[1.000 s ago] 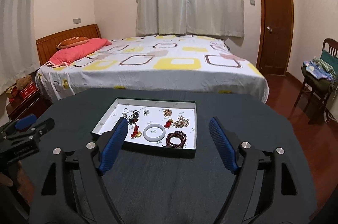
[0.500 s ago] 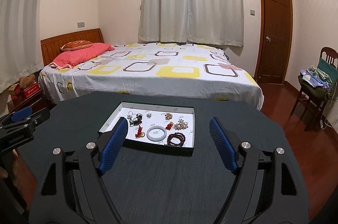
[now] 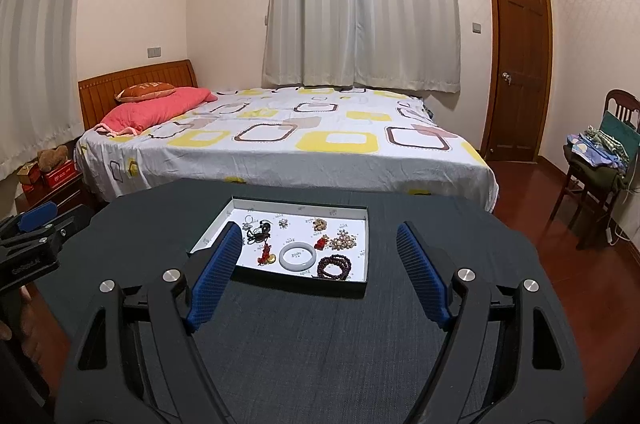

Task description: Organize jewelry

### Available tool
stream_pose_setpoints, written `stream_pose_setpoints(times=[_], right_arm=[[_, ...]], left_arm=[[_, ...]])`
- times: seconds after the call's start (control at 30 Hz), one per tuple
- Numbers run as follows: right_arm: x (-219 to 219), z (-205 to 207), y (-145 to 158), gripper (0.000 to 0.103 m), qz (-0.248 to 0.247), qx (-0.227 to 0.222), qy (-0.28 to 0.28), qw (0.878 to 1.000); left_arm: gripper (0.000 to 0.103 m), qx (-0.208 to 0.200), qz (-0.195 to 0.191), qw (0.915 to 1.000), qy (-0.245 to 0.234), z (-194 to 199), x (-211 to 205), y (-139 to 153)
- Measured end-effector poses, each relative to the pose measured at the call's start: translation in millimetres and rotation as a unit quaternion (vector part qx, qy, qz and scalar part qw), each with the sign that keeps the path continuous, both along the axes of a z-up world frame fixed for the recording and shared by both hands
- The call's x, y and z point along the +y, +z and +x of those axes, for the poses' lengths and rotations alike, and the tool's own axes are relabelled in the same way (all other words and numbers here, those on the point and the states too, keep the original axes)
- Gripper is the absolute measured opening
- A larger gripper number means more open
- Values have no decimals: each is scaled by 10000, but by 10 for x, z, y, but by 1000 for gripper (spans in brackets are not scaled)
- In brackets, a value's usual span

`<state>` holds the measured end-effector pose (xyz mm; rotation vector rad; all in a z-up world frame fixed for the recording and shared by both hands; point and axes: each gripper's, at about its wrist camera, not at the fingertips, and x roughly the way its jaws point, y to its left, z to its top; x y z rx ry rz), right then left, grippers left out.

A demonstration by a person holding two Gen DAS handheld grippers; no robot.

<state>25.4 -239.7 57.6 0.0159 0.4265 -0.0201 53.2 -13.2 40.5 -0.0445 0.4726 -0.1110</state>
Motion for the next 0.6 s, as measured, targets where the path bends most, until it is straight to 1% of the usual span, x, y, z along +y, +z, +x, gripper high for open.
stream_pose_setpoints(times=[0.6], right_arm=[[-6, -9, 16, 78, -10, -13, 2, 10000]], left_arm=[[84, -18, -43, 10000, 38, -9, 16, 37]])
